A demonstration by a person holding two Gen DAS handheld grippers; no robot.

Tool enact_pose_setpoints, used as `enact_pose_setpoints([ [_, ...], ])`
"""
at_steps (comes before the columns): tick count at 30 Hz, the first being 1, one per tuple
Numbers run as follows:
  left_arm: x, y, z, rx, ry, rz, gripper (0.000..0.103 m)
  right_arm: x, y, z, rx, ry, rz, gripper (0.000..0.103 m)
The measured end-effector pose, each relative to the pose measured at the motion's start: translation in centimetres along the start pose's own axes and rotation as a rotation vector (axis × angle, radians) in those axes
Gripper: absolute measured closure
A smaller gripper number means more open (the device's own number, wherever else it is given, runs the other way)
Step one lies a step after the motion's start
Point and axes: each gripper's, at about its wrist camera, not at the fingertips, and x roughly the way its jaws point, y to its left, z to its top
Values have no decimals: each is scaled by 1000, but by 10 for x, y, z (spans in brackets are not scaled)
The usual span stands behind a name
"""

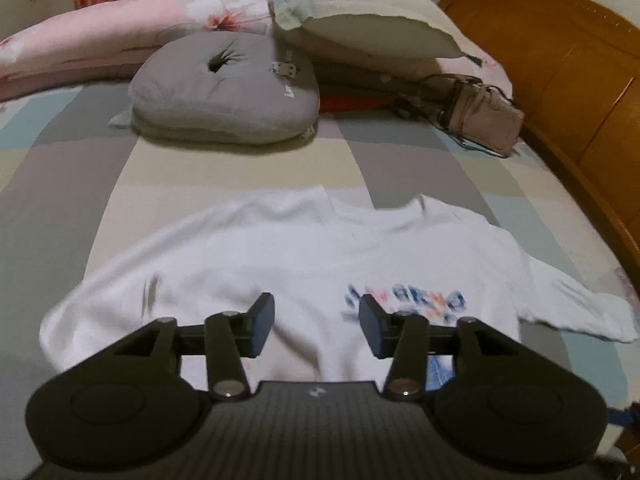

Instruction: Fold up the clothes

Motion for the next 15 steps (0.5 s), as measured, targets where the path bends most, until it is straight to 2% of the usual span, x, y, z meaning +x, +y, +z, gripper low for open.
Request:
enact_pose_setpoints([
  [7,-19,9,-93,-128,-3,4,53,-32,16,-11,-25,-28,10,0],
  [11,-17,34,-133,-304,-19,-23,53,-40,16,-17,-13,-21,9,0],
  [15,-11,60,-156,-428,-61,-75,53,-39,16,-18,-13,-12,-1,0],
])
